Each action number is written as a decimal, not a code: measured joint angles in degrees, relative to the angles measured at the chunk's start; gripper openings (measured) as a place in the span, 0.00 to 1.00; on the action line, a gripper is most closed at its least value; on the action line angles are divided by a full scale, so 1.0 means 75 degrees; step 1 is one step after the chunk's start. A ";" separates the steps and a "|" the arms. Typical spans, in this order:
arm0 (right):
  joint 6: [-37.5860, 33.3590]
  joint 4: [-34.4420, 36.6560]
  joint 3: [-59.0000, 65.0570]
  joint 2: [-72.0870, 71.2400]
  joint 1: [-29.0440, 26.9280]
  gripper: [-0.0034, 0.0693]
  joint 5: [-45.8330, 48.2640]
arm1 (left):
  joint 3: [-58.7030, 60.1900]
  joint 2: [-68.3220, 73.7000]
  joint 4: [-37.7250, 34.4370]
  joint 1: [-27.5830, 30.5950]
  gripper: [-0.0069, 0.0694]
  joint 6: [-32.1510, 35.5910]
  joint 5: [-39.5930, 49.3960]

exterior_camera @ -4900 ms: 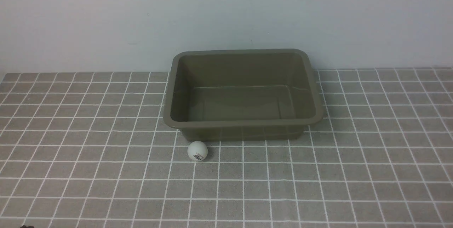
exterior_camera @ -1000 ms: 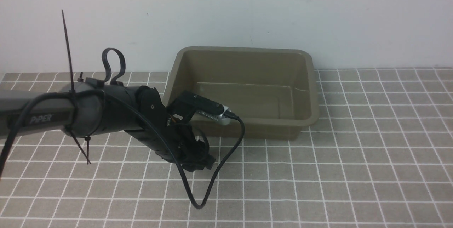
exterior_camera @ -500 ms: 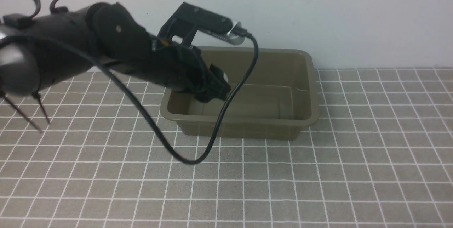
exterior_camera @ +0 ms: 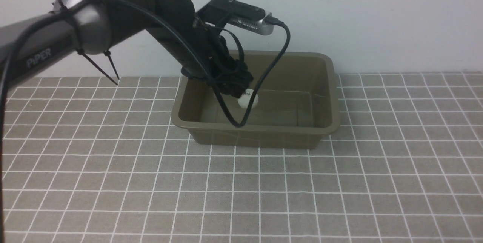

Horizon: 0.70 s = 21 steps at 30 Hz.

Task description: Put the table tennis balls into the box on the grey coffee tablecloth.

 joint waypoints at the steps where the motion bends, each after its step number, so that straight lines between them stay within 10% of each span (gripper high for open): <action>1: 0.0000 0.0000 0.0000 0.0000 0.0000 0.03 0.0000 | 0.0000 -0.0120 0.0165 0.0009 0.37 -0.0103 0.0122; 6: 0.0000 0.0000 0.0000 0.0000 0.0000 0.03 0.0000 | -0.0016 -0.1538 0.0628 0.0033 0.10 -0.0465 0.0948; 21: 0.0000 0.0000 0.0000 0.0000 0.0000 0.03 0.0000 | 0.4353 -0.6833 0.0262 0.0033 0.08 -0.0534 -0.1115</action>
